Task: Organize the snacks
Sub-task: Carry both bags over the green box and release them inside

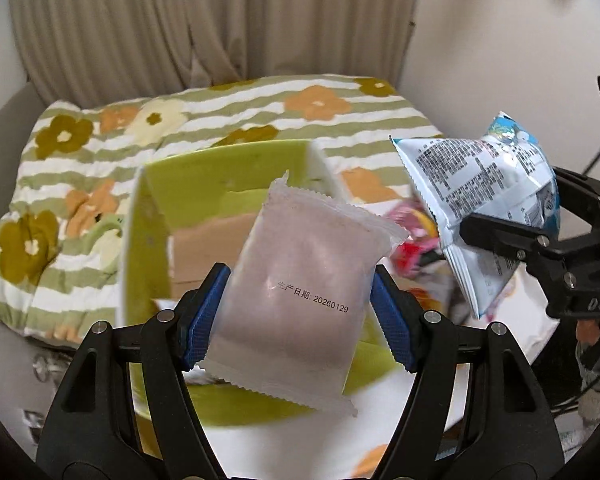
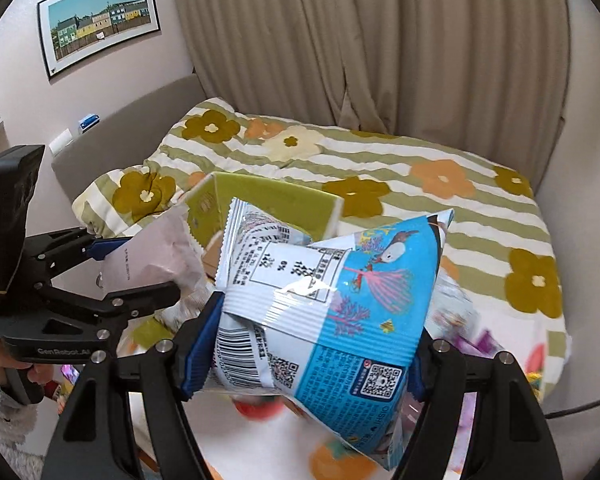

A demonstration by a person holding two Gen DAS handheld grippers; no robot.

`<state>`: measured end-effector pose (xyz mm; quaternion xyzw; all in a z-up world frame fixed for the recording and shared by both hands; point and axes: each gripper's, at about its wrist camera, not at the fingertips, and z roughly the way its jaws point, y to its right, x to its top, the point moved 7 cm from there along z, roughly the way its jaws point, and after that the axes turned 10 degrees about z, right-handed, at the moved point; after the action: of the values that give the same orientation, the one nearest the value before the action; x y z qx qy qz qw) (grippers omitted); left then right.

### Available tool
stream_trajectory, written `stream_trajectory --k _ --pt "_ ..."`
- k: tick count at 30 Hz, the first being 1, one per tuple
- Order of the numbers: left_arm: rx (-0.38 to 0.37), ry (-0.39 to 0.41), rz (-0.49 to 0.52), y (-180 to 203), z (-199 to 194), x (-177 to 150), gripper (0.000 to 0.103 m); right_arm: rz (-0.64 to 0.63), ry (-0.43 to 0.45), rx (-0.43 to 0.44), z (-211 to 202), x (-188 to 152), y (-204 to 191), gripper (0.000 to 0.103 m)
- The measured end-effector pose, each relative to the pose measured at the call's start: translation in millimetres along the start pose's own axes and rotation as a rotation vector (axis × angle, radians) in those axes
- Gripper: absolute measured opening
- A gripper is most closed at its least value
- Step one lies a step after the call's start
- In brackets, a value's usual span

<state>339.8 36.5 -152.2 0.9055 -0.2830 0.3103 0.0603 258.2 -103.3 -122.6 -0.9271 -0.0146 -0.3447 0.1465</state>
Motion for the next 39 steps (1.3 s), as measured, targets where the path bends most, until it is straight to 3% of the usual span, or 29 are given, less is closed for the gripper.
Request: stream_trajectory --k 5,12,14,15,16,24,34,36,38,39 --pt "-0.034 -0.066 -0.027 -51 45 -2 0.068 0.040 -0.046 -0.018 52 17 -30 0.070" --pt "-0.062 -0.152 -0.044 -77 95 -19 0.068 0.090 -0.111 -0.056 100 15 -41 0.070" --pt "-0.048 -0.147 -0.032 -80 98 -19 0.079 0.100 -0.126 -0.061 107 16 -40 0.070" --pt "-0.029 -0.154 -0.024 -82 99 -19 0.094 0.100 -0.131 -0.063 109 16 -40 0.070" --pt "0.000 -0.155 -0.020 -84 98 -20 0.101 0.101 -0.136 -0.064 112 16 -39 0.070" --pt "-0.021 -0.154 -0.153 -90 86 -44 0.101 0.082 -0.174 -0.054 126 15 -37 0.071" --pt "0.053 -0.132 -0.224 -93 68 -50 0.101 0.093 -0.216 0.018 166 36 -38 0.072" --pt "0.058 -0.131 -0.235 -94 66 -50 0.101 0.091 -0.208 0.032 172 39 -40 0.075" --pt "0.070 -0.129 -0.244 -95 64 -50 0.101 0.090 -0.194 0.061 173 41 -44 0.085" --pt "0.075 -0.130 -0.246 -95 63 -51 0.101 0.091 -0.186 0.072 172 41 -45 0.096"
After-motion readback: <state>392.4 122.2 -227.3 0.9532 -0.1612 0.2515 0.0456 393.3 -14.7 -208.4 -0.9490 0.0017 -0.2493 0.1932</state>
